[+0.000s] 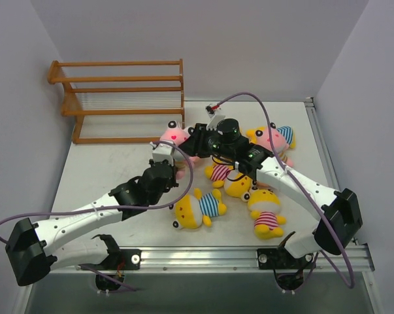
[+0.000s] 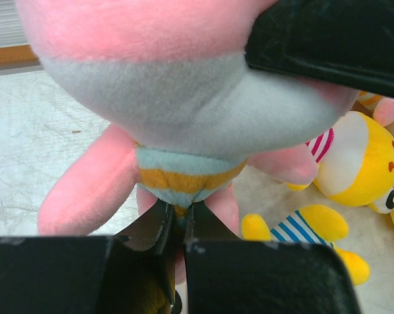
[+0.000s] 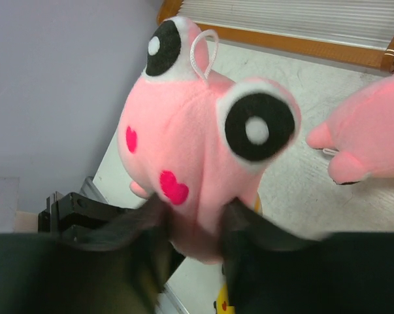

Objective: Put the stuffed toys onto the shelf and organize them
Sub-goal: Pass the stuffed toy from the right arm to the left, then place the stuffed toy onto shelf

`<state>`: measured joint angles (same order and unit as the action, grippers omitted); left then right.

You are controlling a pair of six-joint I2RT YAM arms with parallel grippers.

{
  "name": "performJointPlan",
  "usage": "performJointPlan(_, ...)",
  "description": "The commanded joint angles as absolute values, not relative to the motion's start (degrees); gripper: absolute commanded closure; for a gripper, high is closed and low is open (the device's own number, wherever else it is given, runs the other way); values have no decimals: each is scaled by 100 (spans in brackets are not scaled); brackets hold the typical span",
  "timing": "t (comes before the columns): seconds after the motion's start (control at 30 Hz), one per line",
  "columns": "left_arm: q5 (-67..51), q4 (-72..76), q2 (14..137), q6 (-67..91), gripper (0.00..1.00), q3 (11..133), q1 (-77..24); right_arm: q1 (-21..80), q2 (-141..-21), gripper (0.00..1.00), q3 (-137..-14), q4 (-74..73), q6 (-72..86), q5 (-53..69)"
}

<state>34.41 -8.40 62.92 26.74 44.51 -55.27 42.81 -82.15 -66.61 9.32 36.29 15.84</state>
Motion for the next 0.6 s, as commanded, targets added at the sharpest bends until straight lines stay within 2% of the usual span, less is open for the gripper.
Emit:
performJointPlan(0.0,3094,-756,5995,2698,98,4334,-5195,4280,-8253,58,-6794,1231,3595,1538)
performJointPlan(0.1,2743,-861,5819,2707,98,4254,-4809,4219,-8253,32,-6873,1195,3533,1521)
performJointPlan(0.13,2638,-948,5784,2707,97,4228,-4695,4184,-8236,20,-6890,1187,3498,1529)
performJointPlan(0.2,2321,-1063,5704,2716,97,4219,-4327,4096,-8200,9,-7013,1090,3454,1529)
performJointPlan(0.3,1899,-1256,5616,2742,98,4245,-3808,3964,-8113,1,-7206,897,3261,1503)
performJointPlan(0.47,1328,-1669,5730,2707,98,4517,-2964,3709,-7797,0,-7348,599,2762,1258)
performJointPlan(0.57,407,-1775,5888,2830,98,4631,-2120,3665,-7550,0,-7339,423,2409,925)
